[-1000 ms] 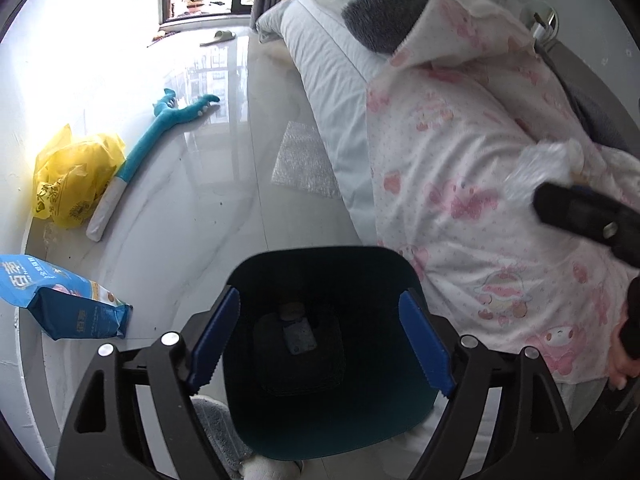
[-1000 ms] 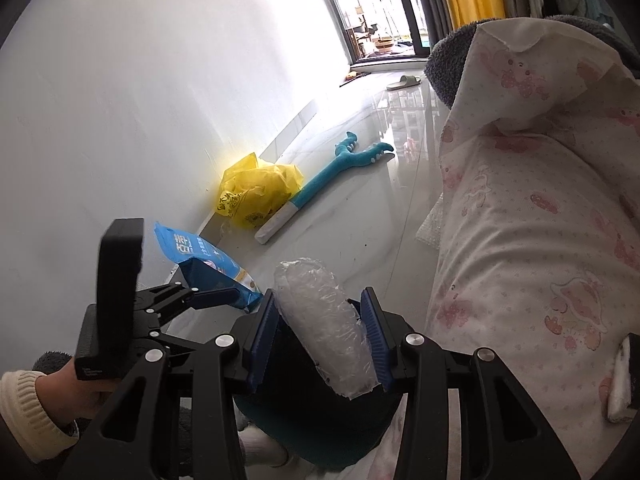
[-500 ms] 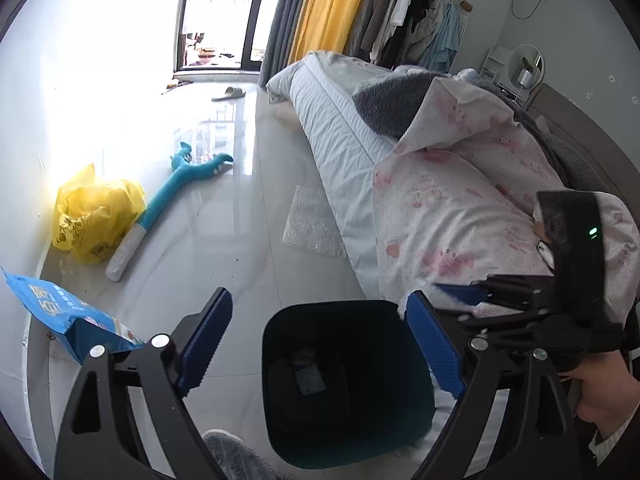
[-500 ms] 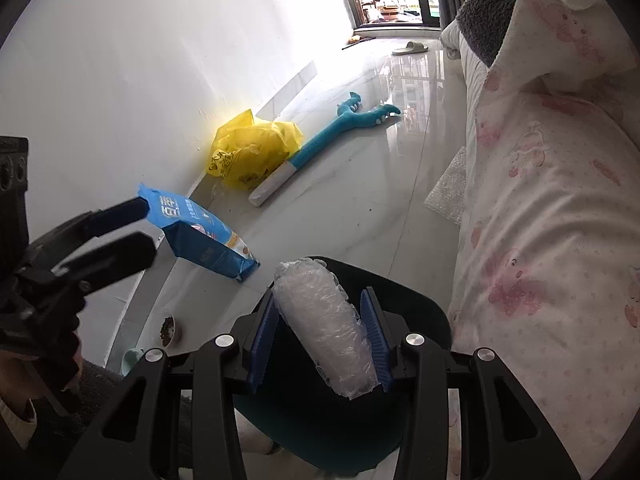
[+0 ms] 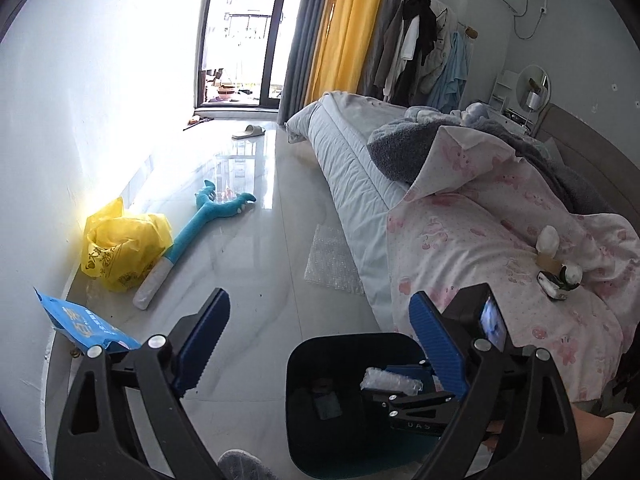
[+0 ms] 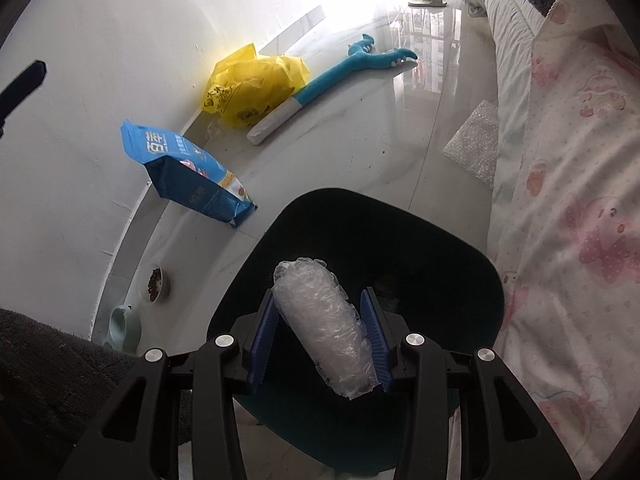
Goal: Collect trash
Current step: 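Lower the bubble wrap into the black bin and open the right tool, then move the left tool to the black snack pack while the right tool approaches the white cloth ball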
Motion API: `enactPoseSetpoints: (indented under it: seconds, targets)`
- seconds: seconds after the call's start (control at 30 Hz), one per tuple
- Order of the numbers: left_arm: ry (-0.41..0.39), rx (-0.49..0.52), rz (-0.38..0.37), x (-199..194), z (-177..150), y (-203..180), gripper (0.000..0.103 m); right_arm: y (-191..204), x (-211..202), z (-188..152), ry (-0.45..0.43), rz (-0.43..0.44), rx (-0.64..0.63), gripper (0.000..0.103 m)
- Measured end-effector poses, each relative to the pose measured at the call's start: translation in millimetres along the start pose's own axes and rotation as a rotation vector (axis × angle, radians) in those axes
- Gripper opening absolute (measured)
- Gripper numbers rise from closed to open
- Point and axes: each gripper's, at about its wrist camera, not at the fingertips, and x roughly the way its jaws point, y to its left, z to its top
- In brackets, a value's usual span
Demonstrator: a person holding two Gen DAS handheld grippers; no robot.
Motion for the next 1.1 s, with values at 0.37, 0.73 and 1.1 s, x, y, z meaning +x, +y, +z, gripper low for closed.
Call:
enactPoseSetpoints:
  seconds: [0.37,0.73,1.1]
  targets:
    - [-0.122,0.055,0.017,-31,15,-7,0.095,5,28,-13,0.107,-0.026,-0.026,0.045]
    - [-0.158,0.000,0.004,-39,25,-1,0.095,9,33,-33,0.183,-0.043,-0.053,0.070]
    - [-0.205,-0.015,-0.008,-47,39,-13,0.096,17,-41,-33,-0.060,0.003,-0.069,0.073]
